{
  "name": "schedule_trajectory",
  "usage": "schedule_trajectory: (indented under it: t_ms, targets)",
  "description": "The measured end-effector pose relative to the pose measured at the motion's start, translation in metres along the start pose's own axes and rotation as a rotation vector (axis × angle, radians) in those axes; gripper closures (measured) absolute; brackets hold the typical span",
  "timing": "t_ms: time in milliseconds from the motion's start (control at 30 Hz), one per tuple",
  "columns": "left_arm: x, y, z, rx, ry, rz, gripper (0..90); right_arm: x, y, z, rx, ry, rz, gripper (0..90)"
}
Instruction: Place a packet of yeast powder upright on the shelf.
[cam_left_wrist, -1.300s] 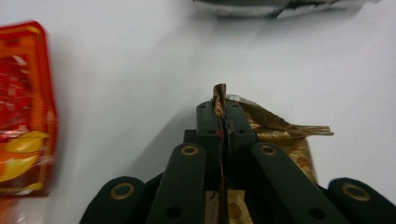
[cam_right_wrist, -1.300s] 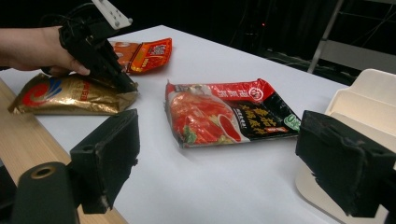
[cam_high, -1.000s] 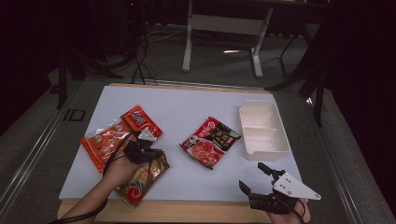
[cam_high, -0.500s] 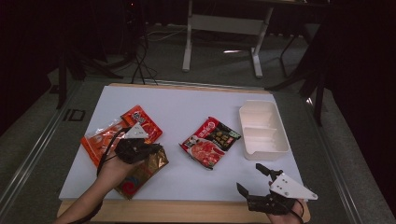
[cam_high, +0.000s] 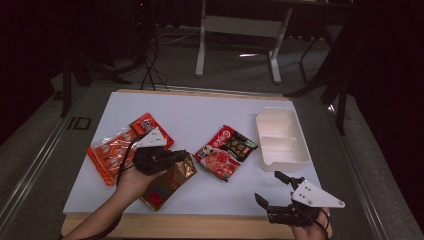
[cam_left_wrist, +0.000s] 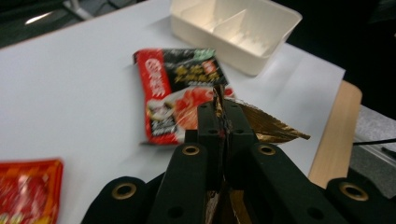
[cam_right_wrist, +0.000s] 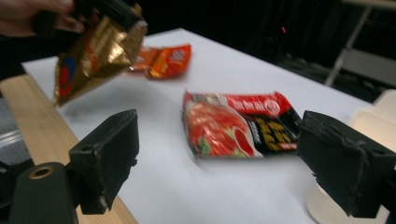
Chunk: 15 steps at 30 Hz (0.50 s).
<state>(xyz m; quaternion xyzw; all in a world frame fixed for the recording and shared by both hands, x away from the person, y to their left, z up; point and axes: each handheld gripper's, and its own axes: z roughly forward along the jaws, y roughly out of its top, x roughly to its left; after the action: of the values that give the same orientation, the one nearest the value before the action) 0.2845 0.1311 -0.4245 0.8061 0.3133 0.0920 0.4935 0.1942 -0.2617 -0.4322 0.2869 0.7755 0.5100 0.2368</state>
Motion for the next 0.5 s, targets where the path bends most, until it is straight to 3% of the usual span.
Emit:
schedule_trajectory:
  t_ms: [100,200,433,500]
  targets:
    - [-0.003,0.004,0.002,-0.033,-0.013,0.003,88.2,-0.002,0.006,-0.001,0.001,0.006,0.021,10.5]
    - [-0.008,0.01,0.006,-0.111,-0.024,0.0,88.2,-0.003,0.02,0.0,-0.029,0.045,0.014,9.7]
    - [-0.015,0.02,0.015,-0.208,-0.034,-0.003,88.2,0.001,0.042,0.012,-0.061,0.063,-0.026,11.7]
    - [-0.016,0.022,0.019,-0.241,-0.055,-0.02,88.2,0.001,0.049,0.017,-0.068,0.075,-0.032,14.3]
